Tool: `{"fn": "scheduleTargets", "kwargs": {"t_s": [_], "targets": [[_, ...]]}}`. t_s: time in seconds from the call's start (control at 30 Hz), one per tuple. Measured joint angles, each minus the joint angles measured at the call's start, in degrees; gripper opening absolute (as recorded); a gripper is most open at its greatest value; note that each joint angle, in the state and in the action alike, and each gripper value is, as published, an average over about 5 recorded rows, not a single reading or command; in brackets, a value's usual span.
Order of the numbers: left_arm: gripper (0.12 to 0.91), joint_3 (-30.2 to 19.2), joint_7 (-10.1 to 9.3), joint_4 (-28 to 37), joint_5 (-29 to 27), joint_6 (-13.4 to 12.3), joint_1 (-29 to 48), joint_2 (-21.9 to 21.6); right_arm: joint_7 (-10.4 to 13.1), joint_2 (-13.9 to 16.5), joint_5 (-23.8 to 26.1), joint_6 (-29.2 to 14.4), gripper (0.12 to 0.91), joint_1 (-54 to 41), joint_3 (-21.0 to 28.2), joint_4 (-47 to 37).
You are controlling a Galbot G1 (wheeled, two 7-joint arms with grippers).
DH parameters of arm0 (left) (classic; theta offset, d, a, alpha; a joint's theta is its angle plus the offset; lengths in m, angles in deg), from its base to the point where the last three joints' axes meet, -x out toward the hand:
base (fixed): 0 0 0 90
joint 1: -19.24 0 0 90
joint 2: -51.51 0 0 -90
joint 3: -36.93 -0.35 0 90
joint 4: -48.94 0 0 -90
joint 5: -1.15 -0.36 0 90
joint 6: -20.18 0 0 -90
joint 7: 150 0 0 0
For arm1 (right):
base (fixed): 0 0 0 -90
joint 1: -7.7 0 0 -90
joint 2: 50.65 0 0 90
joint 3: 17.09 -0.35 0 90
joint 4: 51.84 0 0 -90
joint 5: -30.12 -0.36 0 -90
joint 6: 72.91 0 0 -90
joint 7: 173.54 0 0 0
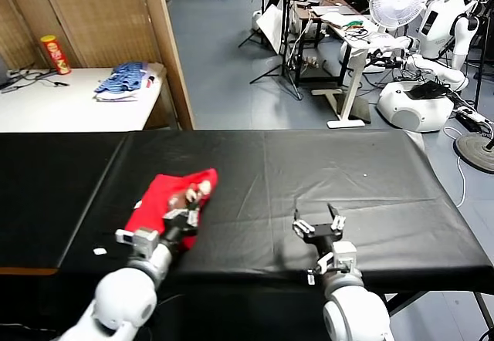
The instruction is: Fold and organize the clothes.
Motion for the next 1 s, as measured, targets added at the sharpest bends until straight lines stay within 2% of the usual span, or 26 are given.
{"fn": "scheduleTargets", "kwargs": {"t_s": [0.1,0.17,0.27,0.37,0.63,0.77,0.87,1.0], "targets": [[0.411,-1.4,3.0,0.0,-0.9,-3.0,-0.4,0.4,-1.5,1.0,-3.4,1.5,0.798,-0.8,1.2,-0.7],[0.529,-1.7,4.55,-0.5,-0.4,-5.4,-0.6,0.3,-1.3,1.3,-6.4,2.9,0.798,-1.8,2.2,-1.4],[0.689,-1.4,5.39,-1.5,0.7,-8.2,-0.8,-0.1,0.3,1.3,-11.9,4.7,0.798,-3.8,4.0,-3.0],[0.779,-0.5,5.26,-2.4,1.3,-9.3,-1.0,-0.5,2.3,0.5,-17.3,4.9,0.798,-6.5,6.1,-5.6],[0.798,2.6,3.99,-3.5,-0.4,-10.9,-3.7,-0.4,6.3,-3.7,-29.7,3.5,0.798,-14.5,10.3,-16.2],[0.798,3.7,3.38,-3.5,-0.9,-11.3,-5.3,0.0,8.6,-6.2,-33.7,3.6,0.776,-17.7,11.0,-21.2],[0.798,4.6,2.98,-3.5,-1.2,-11.4,-6.3,0.1,8.3,-7.4,-34.1,3.4,0.703,-19.6,11.4,-24.3],[0.798,5.8,2.91,-3.8,-2.0,-12.2,-7.6,0.1,5.1,-7.6,-30.8,1.9,0.497,-21.9,12.2,-27.7]]}}
